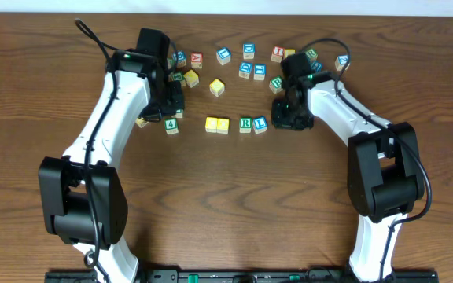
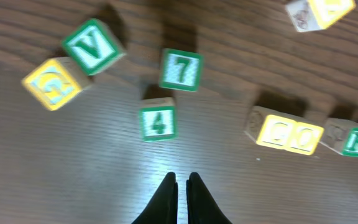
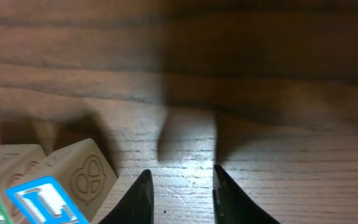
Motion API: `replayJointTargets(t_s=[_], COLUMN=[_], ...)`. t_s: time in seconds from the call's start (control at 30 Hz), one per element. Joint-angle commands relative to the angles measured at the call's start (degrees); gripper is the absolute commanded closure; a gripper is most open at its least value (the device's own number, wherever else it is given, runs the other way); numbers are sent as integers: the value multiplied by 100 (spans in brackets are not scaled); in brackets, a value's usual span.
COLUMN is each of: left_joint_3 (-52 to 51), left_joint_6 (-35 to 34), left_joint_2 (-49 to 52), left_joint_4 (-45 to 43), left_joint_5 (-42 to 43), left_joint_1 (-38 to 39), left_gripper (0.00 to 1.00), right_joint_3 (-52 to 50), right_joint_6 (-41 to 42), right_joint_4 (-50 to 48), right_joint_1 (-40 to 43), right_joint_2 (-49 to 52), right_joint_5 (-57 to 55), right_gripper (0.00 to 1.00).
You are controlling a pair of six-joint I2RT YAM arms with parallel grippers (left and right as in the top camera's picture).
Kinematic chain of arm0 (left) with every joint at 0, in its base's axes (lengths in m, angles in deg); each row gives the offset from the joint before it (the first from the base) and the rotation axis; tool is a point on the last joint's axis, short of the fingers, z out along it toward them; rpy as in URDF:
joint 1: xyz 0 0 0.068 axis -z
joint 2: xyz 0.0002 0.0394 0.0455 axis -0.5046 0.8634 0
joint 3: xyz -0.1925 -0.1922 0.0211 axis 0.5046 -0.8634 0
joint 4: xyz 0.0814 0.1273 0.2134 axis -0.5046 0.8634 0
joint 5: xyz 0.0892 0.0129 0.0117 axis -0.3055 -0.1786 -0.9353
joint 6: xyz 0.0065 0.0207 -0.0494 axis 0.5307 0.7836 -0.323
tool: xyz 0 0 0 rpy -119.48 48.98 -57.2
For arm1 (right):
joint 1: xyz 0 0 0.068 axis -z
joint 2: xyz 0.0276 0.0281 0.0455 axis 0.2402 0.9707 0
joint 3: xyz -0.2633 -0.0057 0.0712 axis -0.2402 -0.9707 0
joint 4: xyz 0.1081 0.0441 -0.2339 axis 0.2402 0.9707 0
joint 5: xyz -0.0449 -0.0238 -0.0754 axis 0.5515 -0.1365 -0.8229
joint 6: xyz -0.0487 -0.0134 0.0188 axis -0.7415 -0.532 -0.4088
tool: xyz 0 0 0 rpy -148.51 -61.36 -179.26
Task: Spell out CORL
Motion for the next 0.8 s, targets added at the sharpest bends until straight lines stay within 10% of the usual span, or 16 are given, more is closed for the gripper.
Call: replayJointTargets(t_s=[0.0, 0.77], left_joint_3=[-162, -439], left_joint_6=[-72, -236], left_joint_2=[122, 1008], left_joint_4=[-131, -778], left_joint_5=[282, 702], left_joint_1=[17, 507], left_gripper=[93, 92], right_joint_3=[-142, -260], right_joint_6=[81, 181], right_joint_4=[-125, -323], right_joint_1=[13, -26], right_joint_2=[-90, -87], right_joint_5=[160, 203], right_gripper=[75, 75])
